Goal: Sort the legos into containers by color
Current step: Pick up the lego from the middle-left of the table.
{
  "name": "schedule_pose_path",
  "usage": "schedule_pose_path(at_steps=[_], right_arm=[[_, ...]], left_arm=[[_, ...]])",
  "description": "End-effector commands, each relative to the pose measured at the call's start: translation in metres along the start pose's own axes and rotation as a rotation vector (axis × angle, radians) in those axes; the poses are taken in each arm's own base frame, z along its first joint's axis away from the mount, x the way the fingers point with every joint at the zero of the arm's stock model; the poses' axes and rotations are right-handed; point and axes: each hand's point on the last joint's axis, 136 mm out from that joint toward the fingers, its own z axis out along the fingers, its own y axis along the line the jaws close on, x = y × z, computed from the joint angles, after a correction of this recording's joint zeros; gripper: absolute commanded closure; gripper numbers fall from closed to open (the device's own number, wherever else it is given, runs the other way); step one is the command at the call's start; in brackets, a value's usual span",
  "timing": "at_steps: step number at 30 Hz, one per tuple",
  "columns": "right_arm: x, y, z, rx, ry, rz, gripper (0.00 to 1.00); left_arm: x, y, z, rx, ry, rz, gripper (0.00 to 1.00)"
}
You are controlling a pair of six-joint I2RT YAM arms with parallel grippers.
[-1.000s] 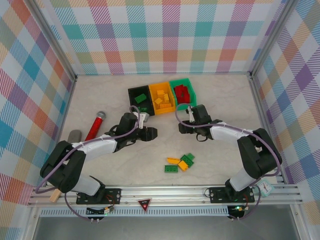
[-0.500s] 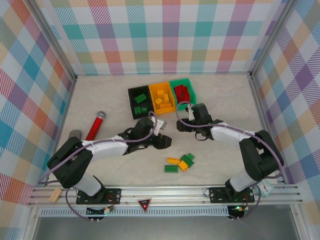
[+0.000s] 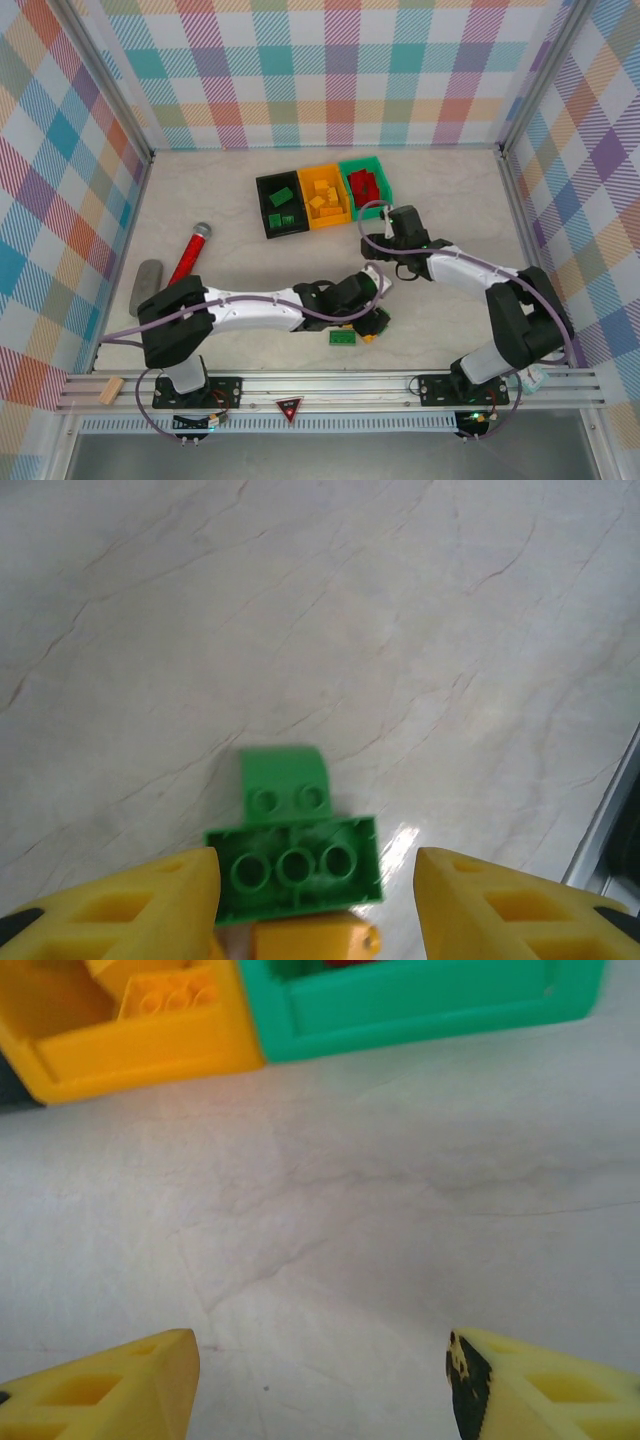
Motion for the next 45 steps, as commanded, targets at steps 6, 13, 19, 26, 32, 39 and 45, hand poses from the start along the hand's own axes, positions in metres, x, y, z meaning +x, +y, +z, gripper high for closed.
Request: schedule_pose_path(at_steps=[6, 13, 19, 26, 32, 39, 45], right_arm=[[-0.001, -0.049, -0.014, 0.099, -0.010, 0.165, 0.32], [-0.003, -0.066, -0.029, 0.045, -0.047, 0.292, 0.32], [-0.004, -0.061, -0.033, 0.019, -0.057, 0.297, 0.32], [-0.002, -0.061, -0.033, 0.014, -0.051, 0.301, 0.32], [-0.003, -0.060, -0.032, 0.006, -0.051, 0.302, 0.32], [-0.002, -0.059, -0.031, 0.000, -0.049, 0.303, 0.32], [-0.002, -0.058, -0.030, -0.003, -0.048, 0.303, 0.32]], left_arm=[[-0.003, 0.004, 0.021, -0.105, 0.043, 0.033, 0.46], [-0.004, 0.009, 0.029, -0.159, 0.088, 0.039, 0.45], [0.009, 0.017, 0.043, -0.219, 0.184, 0.024, 0.45], [0.012, 0.022, 0.051, -0.249, 0.218, 0.017, 0.45], [0.013, 0.021, 0.059, -0.246, 0.245, 0.013, 0.45], [0.020, 0.023, 0.067, -0.247, 0.277, 0.009, 0.54], [0.017, 0.024, 0.065, -0.239, 0.263, 0.000, 0.66]])
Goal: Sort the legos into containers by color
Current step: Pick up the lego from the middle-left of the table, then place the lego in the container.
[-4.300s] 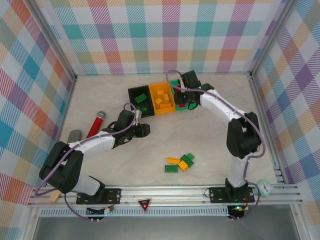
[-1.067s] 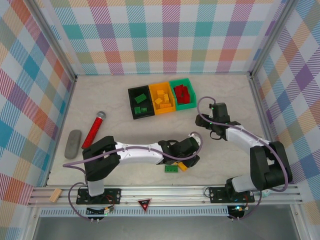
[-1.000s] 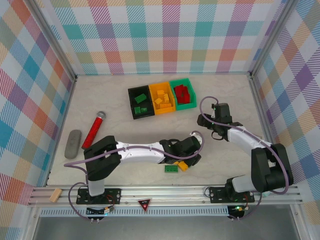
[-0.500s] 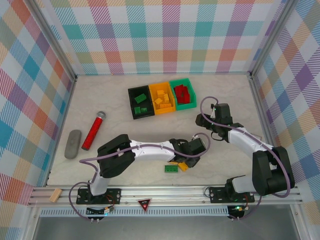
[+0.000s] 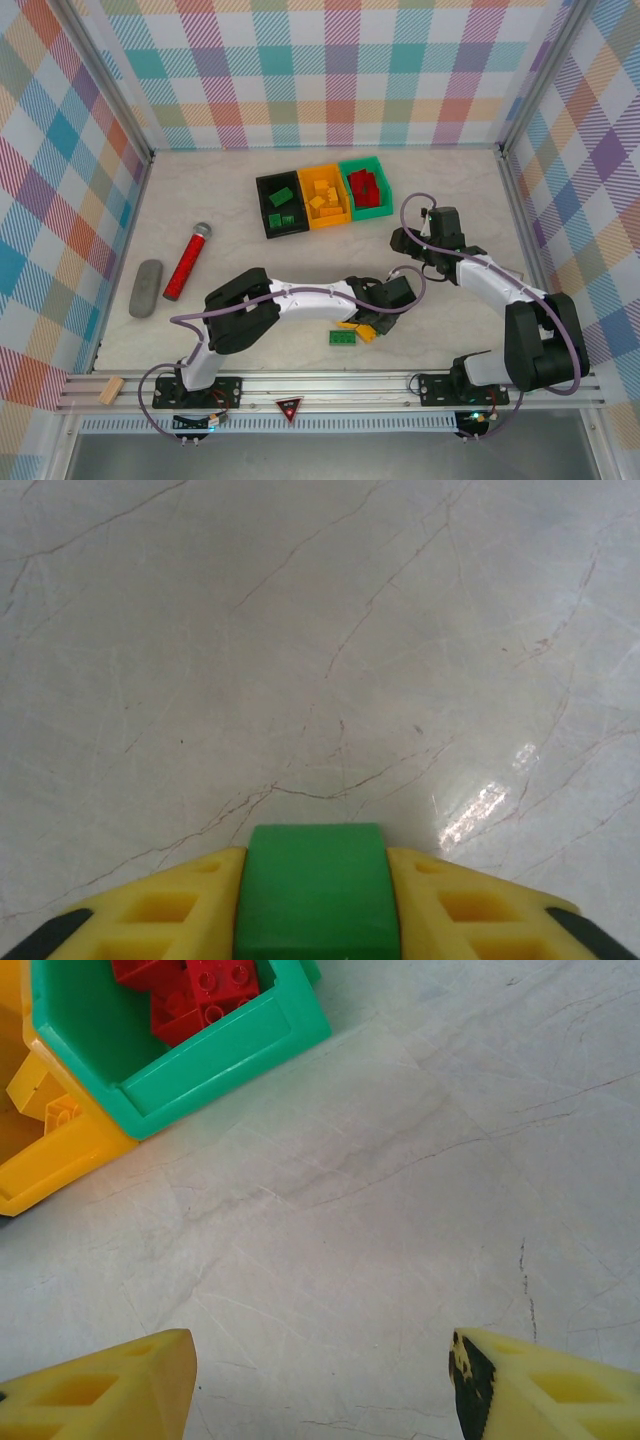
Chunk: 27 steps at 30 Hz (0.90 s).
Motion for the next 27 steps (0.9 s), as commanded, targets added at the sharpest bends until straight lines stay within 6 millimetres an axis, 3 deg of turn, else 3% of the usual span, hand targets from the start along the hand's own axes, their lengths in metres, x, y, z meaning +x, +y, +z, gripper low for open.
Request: schedule_pose_path(at_steps=[1, 9, 12, 15, 20, 27], right_arm=[[0.002, 0.003, 0.002, -0.020, 0.002, 0.008, 0.32], [0.003, 0.003, 0.005, -0.022, 0.012, 0.010, 0.32], [0.003, 0.004, 0.005, -0.028, 0.014, 0.013, 0.32], [0.005, 0.004, 0.006, -0.034, 0.017, 0.016, 0.32], [0.004, 0.006, 0.005, -0.039, 0.016, 0.016, 0.32], [0.005, 0.007, 0.006, -0.048, 0.019, 0.021, 0.31]], left_arm=[[-0.001, 0.003, -0.002, 0.004, 0.011, -0.017, 0.66], [-0.019, 0.000, -0.011, 0.054, -0.062, -0.070, 0.73], [-0.027, 0.007, -0.017, 0.061, -0.095, -0.107, 0.84], [-0.035, 0.017, -0.024, 0.097, -0.124, -0.163, 0.86], [-0.047, 0.035, -0.038, 0.160, -0.193, -0.245, 1.00], [-0.053, 0.073, -0.055, 0.163, -0.238, -0.313, 1.00]])
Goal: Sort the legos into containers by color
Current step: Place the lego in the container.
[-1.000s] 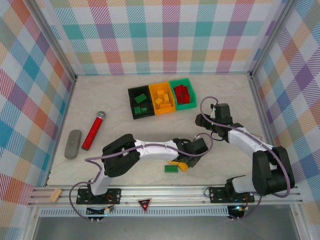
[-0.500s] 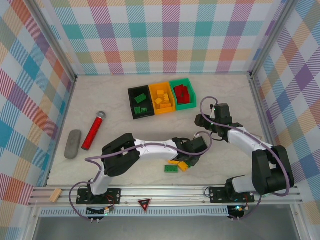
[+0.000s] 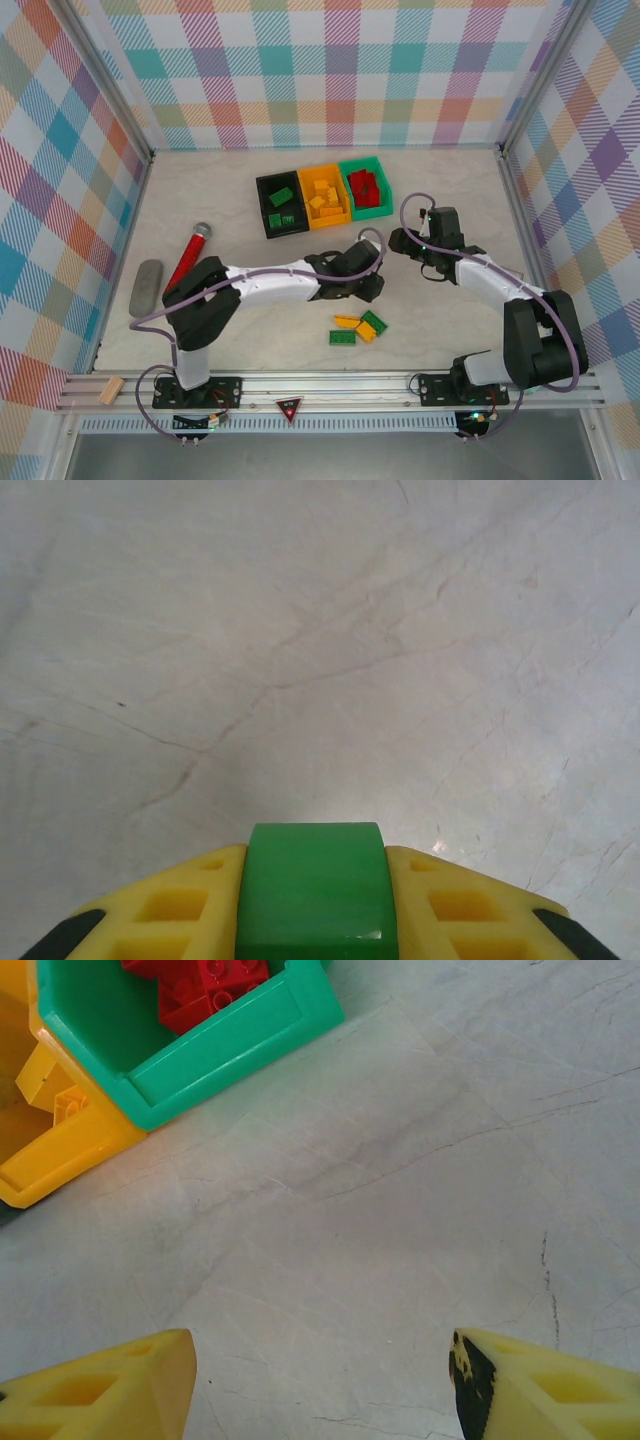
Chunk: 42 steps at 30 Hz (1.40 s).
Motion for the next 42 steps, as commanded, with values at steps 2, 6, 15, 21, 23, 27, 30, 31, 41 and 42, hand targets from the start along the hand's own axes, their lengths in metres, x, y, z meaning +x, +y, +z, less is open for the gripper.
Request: schedule_pose_path(at_steps=[2, 6, 15, 21, 23, 27, 30, 31, 41, 42], right_arm=[[0.002, 0.004, 0.003, -0.029, 0.004, 0.010, 0.31], [0.001, 0.006, 0.003, -0.036, 0.005, 0.011, 0.31], [0.004, 0.005, 0.008, -0.038, 0.019, 0.018, 0.31], [0.006, 0.007, 0.011, -0.053, 0.034, 0.022, 0.31], [0.009, 0.007, 0.015, -0.059, 0.046, 0.032, 0.31], [0.012, 0.009, 0.021, -0.078, 0.071, 0.048, 0.31], [0.013, 0.009, 0.023, -0.085, 0.075, 0.051, 0.31], [0.014, 0.009, 0.024, -0.085, 0.079, 0.052, 0.31], [0.014, 0.014, 0.024, -0.105, 0.089, 0.056, 0.31], [0.014, 0.014, 0.023, -0.106, 0.088, 0.054, 0.31]], left_arm=[[-0.022, 0.016, -0.024, 0.002, -0.059, -0.040, 1.00], [-0.034, 0.048, -0.047, -0.102, -0.094, -0.038, 1.00], [-0.059, 0.130, -0.104, -0.329, -0.121, -0.052, 1.00], [-0.081, 0.178, -0.128, -0.438, -0.160, -0.064, 1.00], [-0.088, 0.198, -0.134, -0.502, -0.169, -0.082, 1.00], [-0.104, 0.232, -0.138, -0.539, -0.211, -0.181, 1.00], [-0.119, 0.248, -0.128, -0.473, -0.216, -0.252, 1.00], [-0.122, 0.253, -0.122, -0.456, -0.213, -0.272, 1.00], [-0.146, 0.311, -0.062, -0.359, -0.120, -0.412, 1.00], [-0.146, 0.314, -0.057, -0.354, -0.114, -0.422, 1.00]])
